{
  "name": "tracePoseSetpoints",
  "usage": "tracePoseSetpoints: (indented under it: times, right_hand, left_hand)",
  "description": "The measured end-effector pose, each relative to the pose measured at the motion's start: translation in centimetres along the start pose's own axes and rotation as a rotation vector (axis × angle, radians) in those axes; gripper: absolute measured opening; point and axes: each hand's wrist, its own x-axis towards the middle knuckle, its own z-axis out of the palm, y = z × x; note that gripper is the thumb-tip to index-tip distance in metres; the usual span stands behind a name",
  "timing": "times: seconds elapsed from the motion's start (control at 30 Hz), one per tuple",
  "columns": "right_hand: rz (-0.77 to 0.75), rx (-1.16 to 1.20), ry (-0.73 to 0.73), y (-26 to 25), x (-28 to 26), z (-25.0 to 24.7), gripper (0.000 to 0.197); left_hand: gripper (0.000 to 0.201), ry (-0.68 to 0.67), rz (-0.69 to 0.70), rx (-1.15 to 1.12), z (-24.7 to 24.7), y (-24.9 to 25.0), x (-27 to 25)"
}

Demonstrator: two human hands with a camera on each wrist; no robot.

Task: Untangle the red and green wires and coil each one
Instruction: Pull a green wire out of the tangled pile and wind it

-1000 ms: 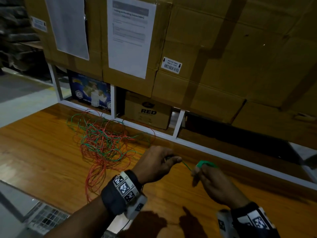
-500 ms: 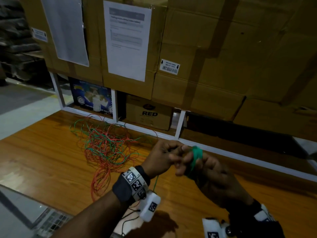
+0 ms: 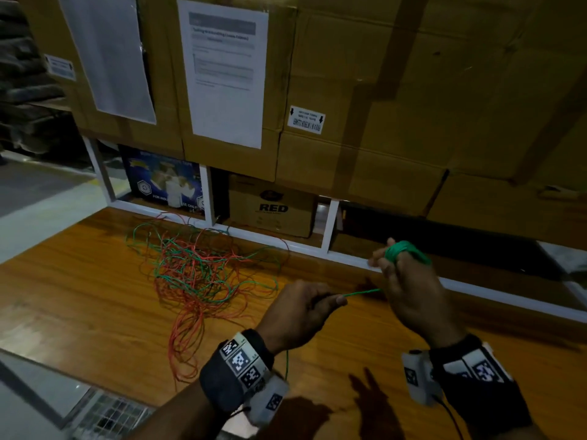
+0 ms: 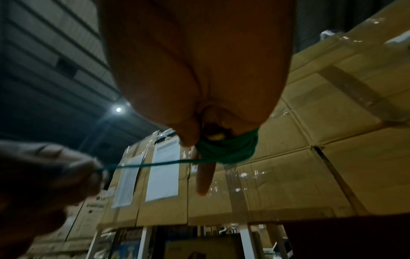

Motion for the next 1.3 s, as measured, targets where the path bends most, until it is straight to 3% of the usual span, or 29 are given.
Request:
tracePoseSetpoints:
  times: [0.07,0.17,0.23,0.33,0.47,0.6,0.8,0.93,1.0,1.13,1.2,1.23,1.3]
  right_hand:
    - [-0.04,-0.152,-0.144,1.0,-1.0,1.1,0.02]
    - [-0.175,-0.129,-0.219,1.7,-2.0,2.6,0.037]
    - [-0.198,-0.075,-0.313,1.2,-2.4,3.4,0.037]
    - [-0.182,0.218,-0.364,-0.5,-2.7,3.7,0.04]
    - [0.009,0.506,-0.439,-2.6,-2.6,2.3,0.055]
    - [0.036,0.597,-0.575,-3.3,-2.7,1.5,0.041]
    - [0.112,1.187,-0.622,-4.4,-2.7,0.1,0.037]
    - [0.088,1.456,-0.465,-5.9,-2.4,-0.7,0.032]
    - [0.121,1.601,-0.311,-6.9,-2.2,-1.3,0.025]
    - [0.203,1.744,0.102,-7.4,-0.7,-3.5,0.032]
    - [0.189,1.604,0.307,-6.3,0.4,-4.2,0.025]
    - [0.191,1.391,0.387,-5.4,0.9,-4.3,0.025]
    - [0.199,0.696,0.493,-3.2,1.2,-4.0,0.031]
  left_hand:
    - [0.033,-0.014,0.024,0.108,-0.8,0.3,0.5]
    - [0.026,0.013,0.044,0.164,-1.9,0.5,1.7]
    - [0.024,0.036,0.051,0.113,-2.9,0.4,3.0]
    - [0.019,0.052,0.084,-0.015,-4.2,0.8,4.6]
    - [0.022,0.087,0.095,-0.088,-5.0,0.8,5.5]
    - [0.019,0.036,0.094,-0.137,-4.4,1.1,5.8]
    - [0.022,0.049,0.02,-0.409,-3.6,1.9,5.9]
    - [0.026,0.015,0.005,-0.605,-1.8,2.6,4.9]
    - [0.028,-0.021,-0.067,-0.686,-0.4,2.4,4.3]
    - [0.031,-0.072,-0.184,-0.665,2.1,1.1,2.3]
    - [0.036,-0.084,-0.212,-0.607,2.9,0.7,1.1]
    - [0.034,-0.08,-0.199,-0.583,3.1,0.6,0.6]
    - [0.028,-0.058,-0.151,-0.536,2.9,0.5,0.1]
